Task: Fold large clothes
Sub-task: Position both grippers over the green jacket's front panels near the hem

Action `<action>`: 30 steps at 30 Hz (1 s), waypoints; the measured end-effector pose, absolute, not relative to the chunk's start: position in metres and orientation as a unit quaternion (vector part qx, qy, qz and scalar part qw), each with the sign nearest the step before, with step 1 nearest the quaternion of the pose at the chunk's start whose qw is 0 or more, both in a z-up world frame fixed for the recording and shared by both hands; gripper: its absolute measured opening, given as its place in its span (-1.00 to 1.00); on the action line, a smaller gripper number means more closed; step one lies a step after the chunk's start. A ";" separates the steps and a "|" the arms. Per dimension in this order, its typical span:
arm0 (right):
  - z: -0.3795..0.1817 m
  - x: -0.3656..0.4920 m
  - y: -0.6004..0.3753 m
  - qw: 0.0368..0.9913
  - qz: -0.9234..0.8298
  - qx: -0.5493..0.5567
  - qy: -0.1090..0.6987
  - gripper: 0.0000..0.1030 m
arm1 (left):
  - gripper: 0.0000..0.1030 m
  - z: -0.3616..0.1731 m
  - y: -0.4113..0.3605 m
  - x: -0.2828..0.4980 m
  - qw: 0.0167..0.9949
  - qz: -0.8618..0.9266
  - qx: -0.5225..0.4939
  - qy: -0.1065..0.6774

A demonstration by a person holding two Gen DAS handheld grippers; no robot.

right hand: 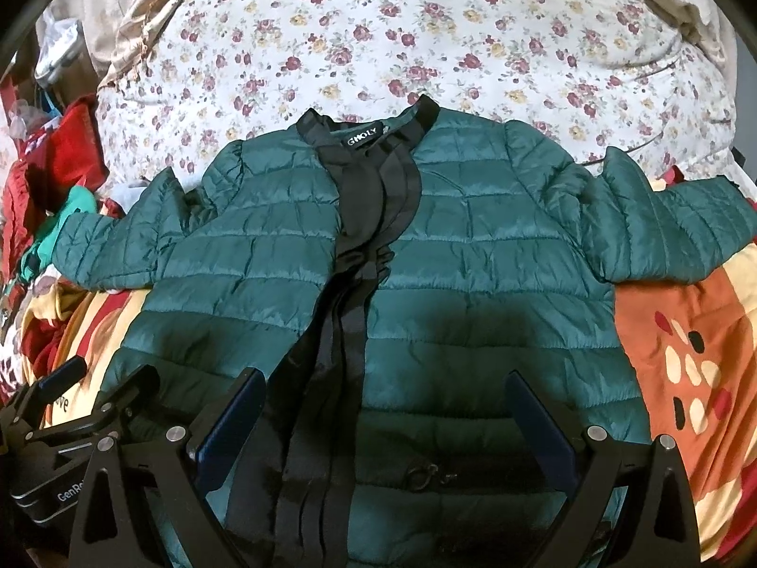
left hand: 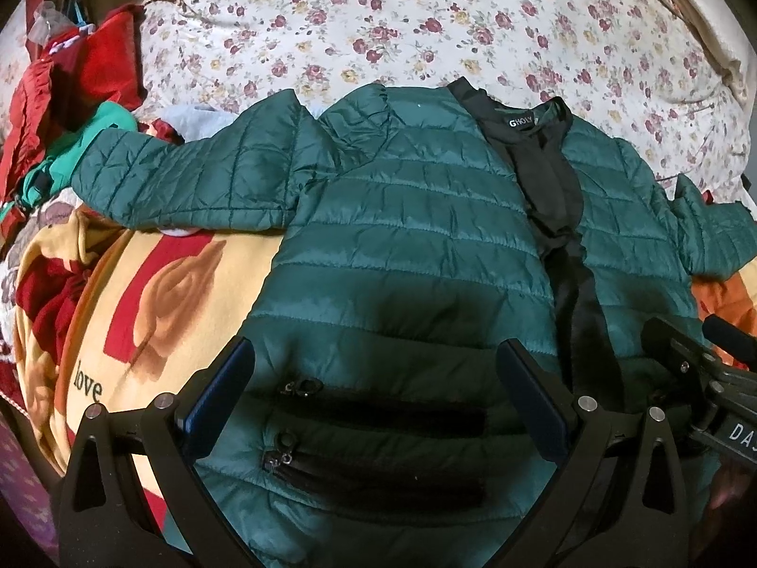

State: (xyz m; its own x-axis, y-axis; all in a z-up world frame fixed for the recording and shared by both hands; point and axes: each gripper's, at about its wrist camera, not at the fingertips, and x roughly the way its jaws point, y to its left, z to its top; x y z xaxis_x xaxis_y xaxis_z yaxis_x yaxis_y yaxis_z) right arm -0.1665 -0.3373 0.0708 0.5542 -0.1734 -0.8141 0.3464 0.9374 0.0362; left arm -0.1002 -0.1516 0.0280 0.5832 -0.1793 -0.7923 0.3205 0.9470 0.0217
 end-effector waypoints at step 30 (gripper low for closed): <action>0.060 -0.121 -0.347 0.868 -0.149 0.108 0.460 0.95 | 0.99 0.027 -0.146 -0.056 0.893 -0.109 0.074 0.430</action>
State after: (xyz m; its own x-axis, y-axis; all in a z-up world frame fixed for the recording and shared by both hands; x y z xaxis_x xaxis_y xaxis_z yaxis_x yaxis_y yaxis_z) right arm -0.1214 -0.3468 0.0595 0.5318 -0.1597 -0.8317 0.3582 0.9323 0.0501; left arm -0.0562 -0.1459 0.0274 0.6063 -0.1313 -0.7843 0.2586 0.9652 0.0383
